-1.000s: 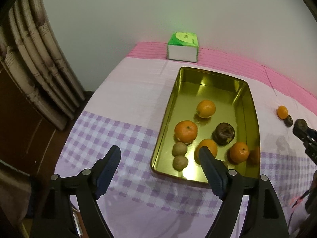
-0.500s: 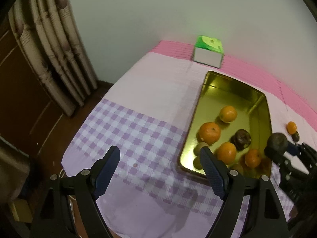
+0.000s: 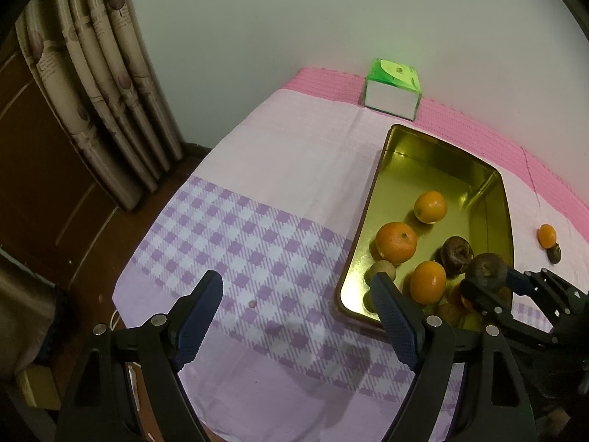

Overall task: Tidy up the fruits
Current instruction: 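Carry the dark passion fruit over the tin with the right gripper, then open the right gripper to drop the passion fruit into the tin, then grasp the last dark passion fruit with the right gripper while the left gripper grasps the mandarin, then carry the mandarin over the tin and lower it with the left gripper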

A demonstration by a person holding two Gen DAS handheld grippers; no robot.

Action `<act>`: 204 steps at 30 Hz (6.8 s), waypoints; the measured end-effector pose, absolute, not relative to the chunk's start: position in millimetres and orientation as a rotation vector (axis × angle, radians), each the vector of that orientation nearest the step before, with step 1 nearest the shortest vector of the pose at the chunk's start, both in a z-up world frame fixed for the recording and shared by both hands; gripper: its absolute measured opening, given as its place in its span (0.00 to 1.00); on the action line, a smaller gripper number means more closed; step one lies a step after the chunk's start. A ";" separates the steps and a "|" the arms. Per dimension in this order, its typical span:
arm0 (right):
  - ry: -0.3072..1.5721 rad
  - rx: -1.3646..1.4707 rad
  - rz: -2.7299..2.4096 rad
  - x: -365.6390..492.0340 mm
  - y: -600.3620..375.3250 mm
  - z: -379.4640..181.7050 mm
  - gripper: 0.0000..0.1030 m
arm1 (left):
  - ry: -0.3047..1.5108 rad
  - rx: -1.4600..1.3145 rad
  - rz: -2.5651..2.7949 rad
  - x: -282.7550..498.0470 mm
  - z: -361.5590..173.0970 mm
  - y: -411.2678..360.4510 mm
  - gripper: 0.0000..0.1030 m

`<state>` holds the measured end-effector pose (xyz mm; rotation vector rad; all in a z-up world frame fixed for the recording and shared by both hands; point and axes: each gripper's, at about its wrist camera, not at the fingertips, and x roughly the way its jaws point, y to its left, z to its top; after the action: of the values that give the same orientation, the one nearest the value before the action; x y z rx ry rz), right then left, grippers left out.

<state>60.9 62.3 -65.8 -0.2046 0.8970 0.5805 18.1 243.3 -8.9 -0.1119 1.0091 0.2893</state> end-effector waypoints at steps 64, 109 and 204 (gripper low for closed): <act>0.888 -0.022 0.137 96.7 -149.3 -75.9 0.41 | 1.000 0.005 0.233 22.4 -15.1 228.0 0.80; 0.886 0.056 -0.091 70.4 -296.3 -101.4 0.35 | 1.046 0.118 -0.280 126.9 -38.8 -75.2 0.80; 0.890 0.032 -0.095 74.8 -301.7 -104.1 0.37 | 1.130 0.039 0.102 112.6 -51.1 106.3 0.36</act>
<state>74.8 -301.7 -104.1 0.0320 0.8904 -0.0946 112.6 106.3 -51.1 0.0390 1.1304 0.1021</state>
